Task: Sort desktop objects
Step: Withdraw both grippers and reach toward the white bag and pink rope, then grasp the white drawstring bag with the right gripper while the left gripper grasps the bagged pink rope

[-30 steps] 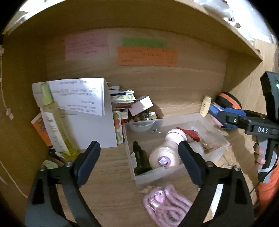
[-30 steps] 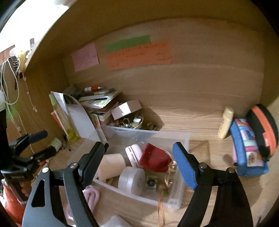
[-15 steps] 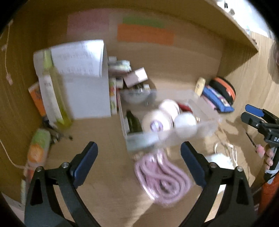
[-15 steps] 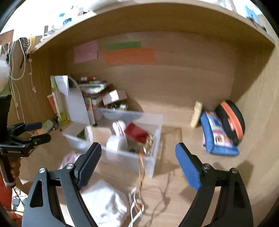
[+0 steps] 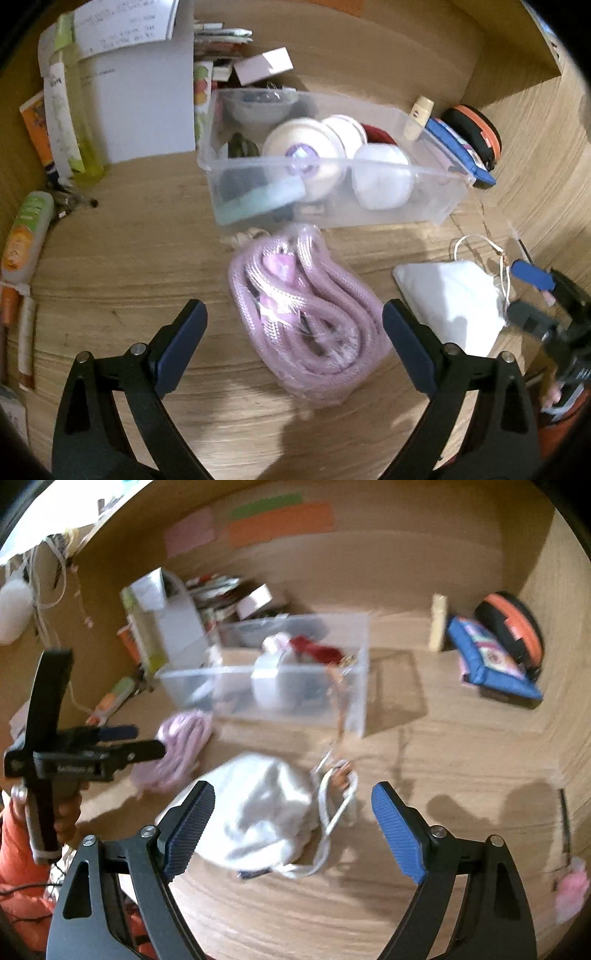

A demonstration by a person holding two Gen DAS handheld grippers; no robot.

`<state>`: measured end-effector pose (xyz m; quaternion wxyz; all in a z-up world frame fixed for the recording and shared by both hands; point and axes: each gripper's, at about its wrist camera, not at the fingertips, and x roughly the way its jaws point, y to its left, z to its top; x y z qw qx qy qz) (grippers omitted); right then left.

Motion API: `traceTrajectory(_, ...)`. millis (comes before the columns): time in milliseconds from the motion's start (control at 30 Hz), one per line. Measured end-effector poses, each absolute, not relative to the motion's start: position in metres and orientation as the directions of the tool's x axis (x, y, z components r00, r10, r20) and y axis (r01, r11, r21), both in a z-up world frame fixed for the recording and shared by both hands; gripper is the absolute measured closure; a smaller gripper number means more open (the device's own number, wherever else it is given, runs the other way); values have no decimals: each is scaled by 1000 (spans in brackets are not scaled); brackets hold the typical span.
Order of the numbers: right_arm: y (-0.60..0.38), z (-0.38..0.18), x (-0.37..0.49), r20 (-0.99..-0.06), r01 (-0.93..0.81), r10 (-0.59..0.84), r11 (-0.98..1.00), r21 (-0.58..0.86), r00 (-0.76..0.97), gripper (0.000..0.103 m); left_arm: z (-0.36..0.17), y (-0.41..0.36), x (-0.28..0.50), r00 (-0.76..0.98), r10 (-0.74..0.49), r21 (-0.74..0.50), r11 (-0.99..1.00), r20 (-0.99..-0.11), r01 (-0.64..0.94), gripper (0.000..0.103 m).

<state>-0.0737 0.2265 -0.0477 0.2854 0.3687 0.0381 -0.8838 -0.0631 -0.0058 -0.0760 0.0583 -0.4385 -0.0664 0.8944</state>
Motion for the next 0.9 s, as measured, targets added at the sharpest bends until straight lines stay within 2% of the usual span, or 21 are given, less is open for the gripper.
traceTrajectory(300, 200, -77, -80, -737, 543, -498, -813, 212, -457, 17, -86, 1, -80, -546, 195, -213, -977, -814, -32, 6)
traceTrajectory(333, 197, -78, -81, -742, 544, -496, -812, 211, -452, 13, -86, 1, -84, -541, 194, -213, -977, -818, -29, 6)
traceTrajectory(433, 189, -78, -82, -747, 554, -488, -809, 194, -452, 6, -85, 5, -90, -523, 206, -222, -974, -827, -33, 6)
traceTrajectory(633, 174, -81, -85, -762, 586, -445, -803, 108, -470, 7, -87, 11, -103, -497, 204, -225, -974, -843, -18, 3)
traceTrajectory(700, 173, -82, -85, -762, 595, -439, -799, 89, -475, 15, -87, 13, -105, -496, 195, -215, -976, -846, -17, 2)
traceTrajectory(733, 172, -83, -85, -765, 599, -433, -797, 78, -477, 22, -88, 15, -106, -499, 182, -201, -979, -847, -17, 2)
traceTrajectory(900, 178, -81, -90, -759, 620, -460, -779, 96, -460, 46, -94, 31, -108, -520, 85, -80, -996, -850, -33, 2)
